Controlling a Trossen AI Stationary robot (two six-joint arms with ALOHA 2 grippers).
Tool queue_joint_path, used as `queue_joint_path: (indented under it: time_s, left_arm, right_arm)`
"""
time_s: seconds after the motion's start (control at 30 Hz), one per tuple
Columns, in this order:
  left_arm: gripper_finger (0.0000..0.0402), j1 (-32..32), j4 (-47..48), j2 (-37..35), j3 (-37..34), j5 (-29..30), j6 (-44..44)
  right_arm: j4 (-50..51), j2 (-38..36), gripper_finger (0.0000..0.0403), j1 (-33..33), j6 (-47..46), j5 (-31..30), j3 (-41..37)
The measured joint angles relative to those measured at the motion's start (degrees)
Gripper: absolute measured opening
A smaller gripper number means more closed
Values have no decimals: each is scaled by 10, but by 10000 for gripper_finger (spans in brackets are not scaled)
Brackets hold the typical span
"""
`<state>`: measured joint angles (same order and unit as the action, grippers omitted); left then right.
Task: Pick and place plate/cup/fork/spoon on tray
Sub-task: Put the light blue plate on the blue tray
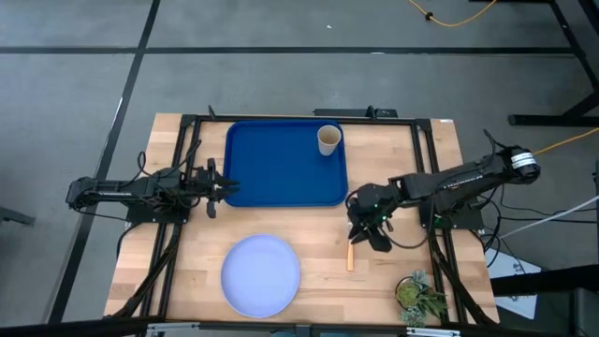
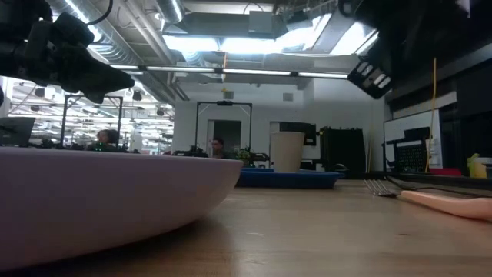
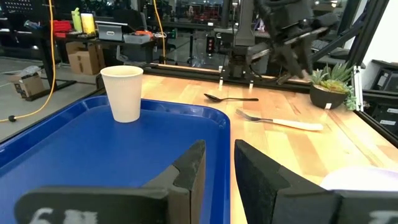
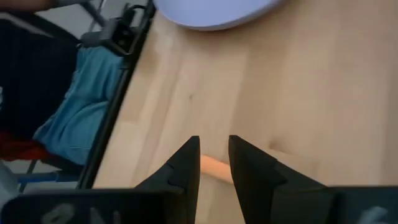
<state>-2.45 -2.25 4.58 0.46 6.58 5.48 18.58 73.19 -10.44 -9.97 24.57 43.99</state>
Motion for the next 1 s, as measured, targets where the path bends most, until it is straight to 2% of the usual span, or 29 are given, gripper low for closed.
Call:
queue_joint_path:
  time_s: [0.1, 0.2, 0.3, 0.37, 0.43, 0.5, 0.63, 0.77, 0.83, 0.93, 1.0]
  left_arm:
    - [79, 0, -49, 0, 0, 5, 39]
    - [79, 0, -165, 0, 0, 28, 100]
    - [79, 0, -294, 0, 0, 23, 119]
    - [79, 0, -361, 0, 11, -48, 139]
    - [79, 8, -374, 8, 40, -168, 143]
    - [78, 27, -369, 38, 68, -223, 148]
    - [74, 71, -299, 135, 146, -225, 107]
    - [74, 118, -117, 251, 263, -210, 107]
    - [74, 141, -22, 316, 319, -174, 109]
    - [74, 166, 94, 401, 391, -121, 144]
    - [74, 179, 155, 451, 436, -116, 190]
  right_arm:
    - [-17, 0, 90, -24, 1, -11, 0]
    - [-37, 0, 90, -41, 1, -33, 0]
    - [-49, 0, 90, -54, 1, -55, 0]
    - [-49, 0, 90, -59, 0, -65, 0]
    - [-49, 0, 90, -61, -1, -69, 0]
    - [-49, 0, 90, -61, -1, -69, 0]
    - [-49, 0, 90, -61, -1, -70, 0]
    - [-49, 0, 90, -61, 0, -70, 0]
    - [-48, 0, 90, -61, 0, -70, 0]
    - [-45, 0, 90, -61, 0, -70, 0]
    - [-40, 0, 90, -61, 1, -70, 0]
